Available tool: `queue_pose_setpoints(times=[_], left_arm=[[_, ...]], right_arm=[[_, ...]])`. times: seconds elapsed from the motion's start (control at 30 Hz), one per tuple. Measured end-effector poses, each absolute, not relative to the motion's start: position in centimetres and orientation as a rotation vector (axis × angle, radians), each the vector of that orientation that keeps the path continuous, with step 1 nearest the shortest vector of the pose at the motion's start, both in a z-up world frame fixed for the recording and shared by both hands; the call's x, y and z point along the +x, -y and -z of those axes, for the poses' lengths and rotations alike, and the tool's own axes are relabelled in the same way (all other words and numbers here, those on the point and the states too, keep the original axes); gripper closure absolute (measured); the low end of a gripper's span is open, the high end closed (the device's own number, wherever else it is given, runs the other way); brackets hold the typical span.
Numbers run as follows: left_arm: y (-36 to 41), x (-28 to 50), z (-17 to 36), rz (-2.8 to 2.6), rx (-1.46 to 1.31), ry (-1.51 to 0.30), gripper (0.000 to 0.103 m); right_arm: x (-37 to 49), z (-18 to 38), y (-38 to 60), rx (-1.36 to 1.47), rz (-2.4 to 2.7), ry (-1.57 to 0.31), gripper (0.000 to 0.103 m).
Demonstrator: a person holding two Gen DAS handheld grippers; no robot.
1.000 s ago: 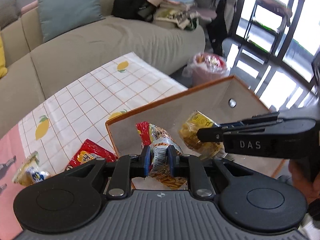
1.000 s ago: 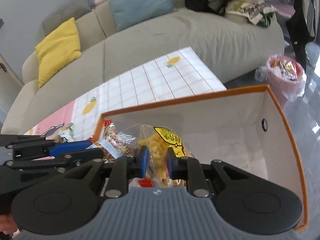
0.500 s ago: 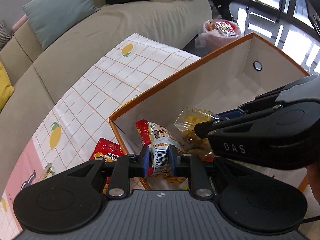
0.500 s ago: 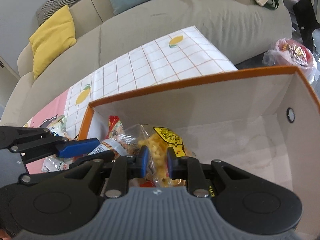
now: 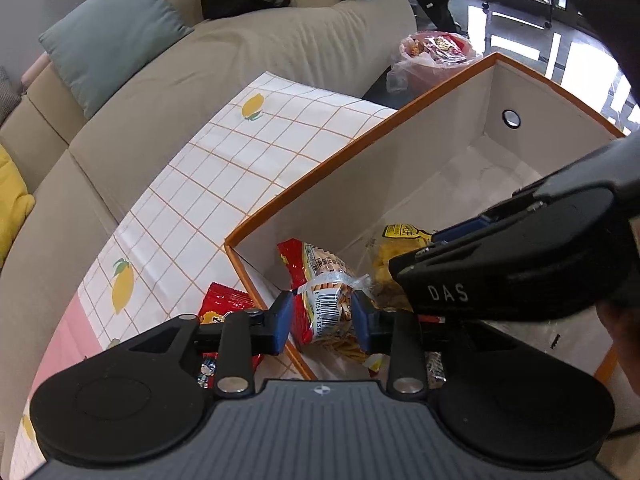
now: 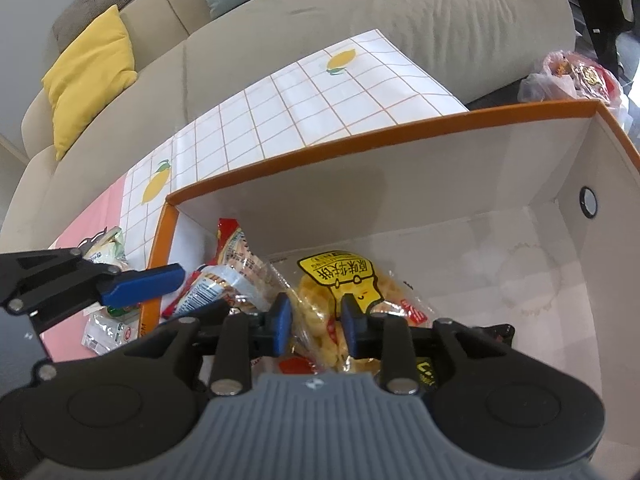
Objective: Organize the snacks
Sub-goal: 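Open both tools and withdraw them back over the table snacks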
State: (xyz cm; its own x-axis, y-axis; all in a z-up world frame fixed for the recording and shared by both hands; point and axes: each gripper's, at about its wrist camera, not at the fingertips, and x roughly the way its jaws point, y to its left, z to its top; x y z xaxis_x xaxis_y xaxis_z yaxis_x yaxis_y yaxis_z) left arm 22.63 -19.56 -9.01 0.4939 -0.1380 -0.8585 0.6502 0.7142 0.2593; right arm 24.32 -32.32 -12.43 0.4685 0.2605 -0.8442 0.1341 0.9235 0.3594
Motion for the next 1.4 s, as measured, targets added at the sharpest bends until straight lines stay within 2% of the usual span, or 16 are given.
queue_pose_setpoints(times=[0.1, 0.3, 0.57, 0.87, 1.13, 1.4], left_arm=[[19.3, 22.1, 8.0, 0.547, 0.603, -0.934, 0.048], [18.3, 21.0, 5.8, 0.555, 0.579, -0.914, 0.046], [15.2, 19.4, 2.4, 0.517, 0.488, -0.861, 0.045], [9.1, 17.1, 0.3, 0.378, 0.290, -0.789, 0.045], [2.9, 15.1, 0.3, 0.258, 0.165, -0.771, 0.045], [-2.5, 13.2, 2.4, 0.216, 0.032, -0.791, 0.045]], right_arm=[[24.0, 11.8, 32.5, 0.397, -0.059, -1.080, 0.049], [22.9, 9.8, 32.4, 0.329, -0.030, -1.048, 0.035], [19.9, 6.4, 31.6, 0.258, 0.021, -0.931, 0.024], [14.9, 3.5, 27.8, 0.233, 0.054, -0.758, 0.016], [11.5, 2.9, 22.6, 0.194, -0.016, -0.642, 0.015], [9.9, 3.5, 17.2, 0.076, -0.132, -0.609, 0.015]])
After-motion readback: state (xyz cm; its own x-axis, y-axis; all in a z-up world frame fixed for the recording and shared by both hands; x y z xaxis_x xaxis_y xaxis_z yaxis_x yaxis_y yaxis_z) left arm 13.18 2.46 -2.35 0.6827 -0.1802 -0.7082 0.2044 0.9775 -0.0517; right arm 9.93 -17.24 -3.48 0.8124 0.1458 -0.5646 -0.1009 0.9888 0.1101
